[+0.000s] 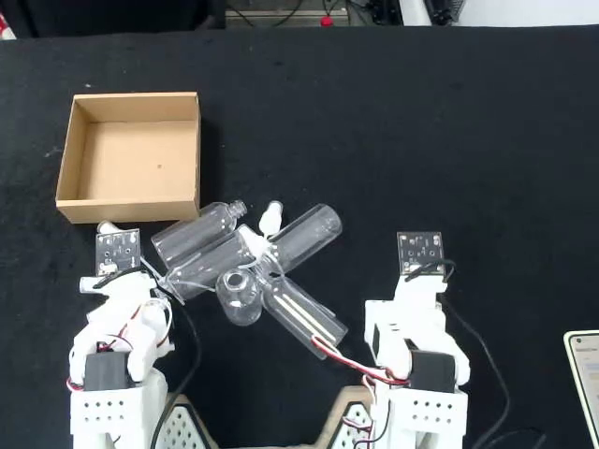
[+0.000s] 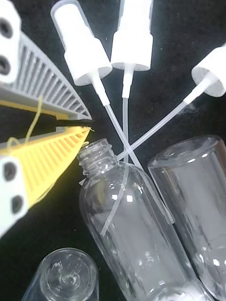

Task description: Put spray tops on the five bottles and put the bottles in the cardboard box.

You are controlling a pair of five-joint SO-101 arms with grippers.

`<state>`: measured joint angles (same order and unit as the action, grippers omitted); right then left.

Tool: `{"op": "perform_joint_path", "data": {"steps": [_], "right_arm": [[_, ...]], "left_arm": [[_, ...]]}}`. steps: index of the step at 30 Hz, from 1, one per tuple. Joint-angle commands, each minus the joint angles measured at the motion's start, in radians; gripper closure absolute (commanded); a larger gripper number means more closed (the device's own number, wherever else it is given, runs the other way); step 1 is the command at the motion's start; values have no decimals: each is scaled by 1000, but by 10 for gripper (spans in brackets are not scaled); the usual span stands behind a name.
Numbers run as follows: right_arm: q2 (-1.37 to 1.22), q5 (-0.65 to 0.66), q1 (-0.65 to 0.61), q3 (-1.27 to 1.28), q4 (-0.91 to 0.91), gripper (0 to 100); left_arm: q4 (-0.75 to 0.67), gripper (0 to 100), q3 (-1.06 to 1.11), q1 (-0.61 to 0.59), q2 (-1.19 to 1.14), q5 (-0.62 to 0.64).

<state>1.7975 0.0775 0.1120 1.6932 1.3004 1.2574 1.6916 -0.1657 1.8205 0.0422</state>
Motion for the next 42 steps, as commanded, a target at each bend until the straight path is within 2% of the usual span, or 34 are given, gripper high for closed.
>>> {"op": "perform_joint_path", "data": {"steps": [1,28,42], "right_arm": [[99,5,9,-10,6,986],[99,12,11,-10,2,986],[99,14,15,-10,-411,986]], "left_arm": [[17,970,7,4,2,0],[17,970,7,8,2,0],[17,970,7,8,2,3]]}}
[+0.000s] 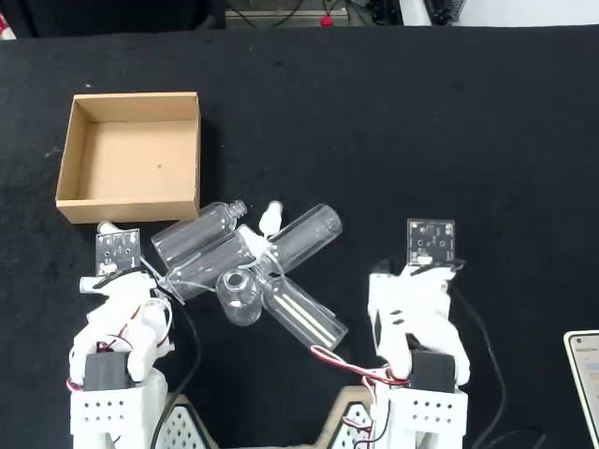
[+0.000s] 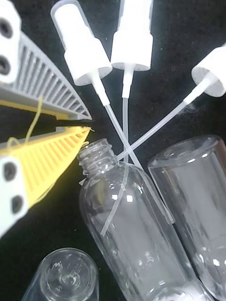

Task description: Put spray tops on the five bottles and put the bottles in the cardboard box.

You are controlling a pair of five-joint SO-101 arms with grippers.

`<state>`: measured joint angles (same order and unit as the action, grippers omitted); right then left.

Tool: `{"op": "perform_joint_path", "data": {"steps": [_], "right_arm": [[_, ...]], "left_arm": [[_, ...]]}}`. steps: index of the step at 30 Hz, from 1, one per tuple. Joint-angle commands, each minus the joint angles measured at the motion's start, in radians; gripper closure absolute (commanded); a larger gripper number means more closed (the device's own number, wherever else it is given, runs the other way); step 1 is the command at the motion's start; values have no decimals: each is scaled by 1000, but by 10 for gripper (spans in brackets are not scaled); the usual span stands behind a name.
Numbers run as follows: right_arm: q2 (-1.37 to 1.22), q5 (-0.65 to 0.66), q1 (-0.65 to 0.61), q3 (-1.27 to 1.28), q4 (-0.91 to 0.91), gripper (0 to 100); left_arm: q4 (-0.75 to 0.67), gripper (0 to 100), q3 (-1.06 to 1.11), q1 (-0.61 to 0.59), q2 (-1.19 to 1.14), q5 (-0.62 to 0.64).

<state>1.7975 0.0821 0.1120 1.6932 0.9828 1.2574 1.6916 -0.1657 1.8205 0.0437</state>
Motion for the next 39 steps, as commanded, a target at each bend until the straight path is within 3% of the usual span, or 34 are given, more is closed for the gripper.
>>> {"op": "perform_joint_path", "data": {"steps": [1,8,16,24,28,33,39], "right_arm": [[99,18,15,-10,-115,986],[99,292,14,-16,-183,986],[99,281,11,-28,-173,986],[99,275,9,-59,-144,986],[99,275,-2,-163,-66,986],[99,273,-48,-177,-31,986],[99,273,-75,-62,-86,986]], "left_arm": [[17,970,7,8,2,2],[11,970,7,8,2,-2],[-35,970,-139,-81,3,-6],[-167,970,-312,-189,3,-385],[-272,970,-306,-160,5,-374],[-419,970,-202,-31,5,-348],[-436,970,-203,67,3,-347]]}}
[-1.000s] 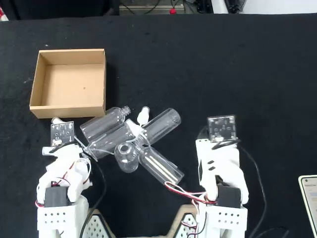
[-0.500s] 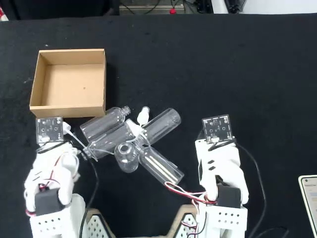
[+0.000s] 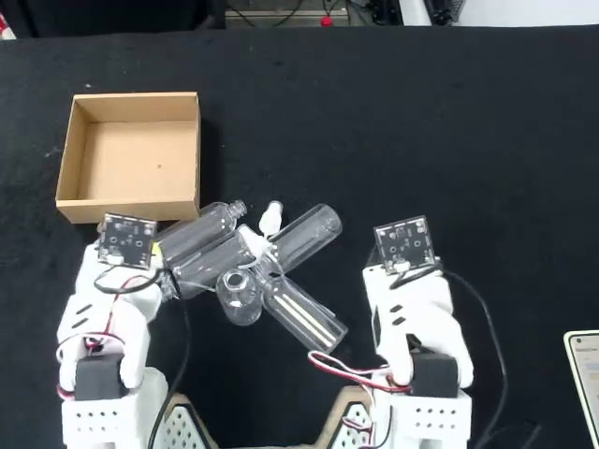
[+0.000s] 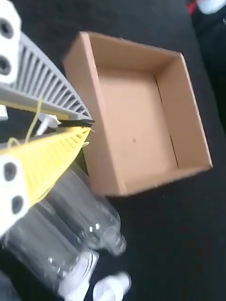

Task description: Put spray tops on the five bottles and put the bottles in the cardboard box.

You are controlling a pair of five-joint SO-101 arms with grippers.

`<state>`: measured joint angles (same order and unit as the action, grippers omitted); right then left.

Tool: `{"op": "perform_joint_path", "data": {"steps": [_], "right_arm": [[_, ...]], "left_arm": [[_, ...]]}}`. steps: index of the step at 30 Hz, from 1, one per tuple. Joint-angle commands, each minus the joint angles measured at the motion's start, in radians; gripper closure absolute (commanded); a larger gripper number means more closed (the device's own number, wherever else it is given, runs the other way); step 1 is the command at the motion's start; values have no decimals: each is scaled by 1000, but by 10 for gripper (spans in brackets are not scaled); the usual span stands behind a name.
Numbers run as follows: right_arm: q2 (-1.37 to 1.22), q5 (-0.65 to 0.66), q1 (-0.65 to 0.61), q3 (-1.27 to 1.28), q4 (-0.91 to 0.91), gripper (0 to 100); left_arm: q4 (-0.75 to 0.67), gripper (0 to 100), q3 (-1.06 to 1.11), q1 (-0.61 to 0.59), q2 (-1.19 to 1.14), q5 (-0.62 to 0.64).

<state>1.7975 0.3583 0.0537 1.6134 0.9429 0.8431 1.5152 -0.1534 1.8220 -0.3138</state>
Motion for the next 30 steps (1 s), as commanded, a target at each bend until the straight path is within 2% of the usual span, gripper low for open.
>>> {"op": "perform_joint_path", "data": {"steps": [1,5,10,13,22,26,30], "right_arm": [[99,-3,-18,38,-63,986],[99,-3,-18,71,-100,986],[99,-3,-20,71,-100,986],[99,-3,-20,71,-98,986],[99,-3,-18,71,-86,986],[99,-3,-18,71,-86,986],[99,-3,-18,71,-86,986]], "left_arm": [[-15,970,-33,59,2,12],[81,960,-107,53,2,60],[255,779,-237,90,2,158],[304,732,-239,142,2,215],[433,731,-272,371,2,121],[485,729,-305,386,2,66],[479,732,-323,311,2,37]]}}
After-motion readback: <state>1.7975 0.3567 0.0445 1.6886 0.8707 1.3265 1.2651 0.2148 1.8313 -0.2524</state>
